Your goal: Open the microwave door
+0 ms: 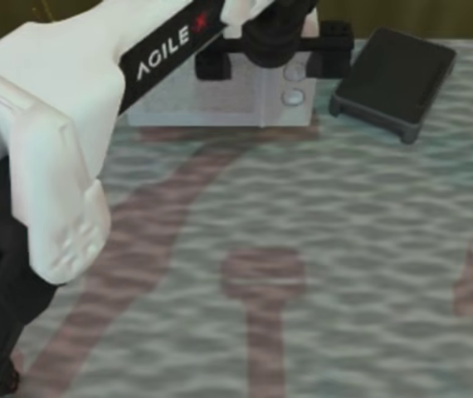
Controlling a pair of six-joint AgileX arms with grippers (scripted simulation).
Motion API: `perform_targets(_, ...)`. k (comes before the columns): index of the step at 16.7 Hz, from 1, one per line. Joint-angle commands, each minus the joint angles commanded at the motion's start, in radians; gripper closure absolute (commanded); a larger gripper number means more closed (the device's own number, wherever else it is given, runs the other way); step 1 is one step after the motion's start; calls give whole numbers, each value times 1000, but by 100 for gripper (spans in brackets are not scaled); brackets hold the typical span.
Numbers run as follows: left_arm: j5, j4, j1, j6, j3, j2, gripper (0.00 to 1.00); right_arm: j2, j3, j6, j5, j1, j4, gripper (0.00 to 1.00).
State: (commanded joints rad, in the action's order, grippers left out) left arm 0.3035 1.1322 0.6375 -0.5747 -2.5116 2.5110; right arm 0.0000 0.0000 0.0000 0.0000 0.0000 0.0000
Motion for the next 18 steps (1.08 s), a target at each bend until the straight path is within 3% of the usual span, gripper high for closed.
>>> perform_targets(9, 0, 0, 0, 0, 0, 0, 98, 0, 0, 0, 0, 0, 0, 0)
perform_targets(18, -7, 2, 25, -2, 41, -29, 100, 0, 0, 0, 0, 0, 0, 0)
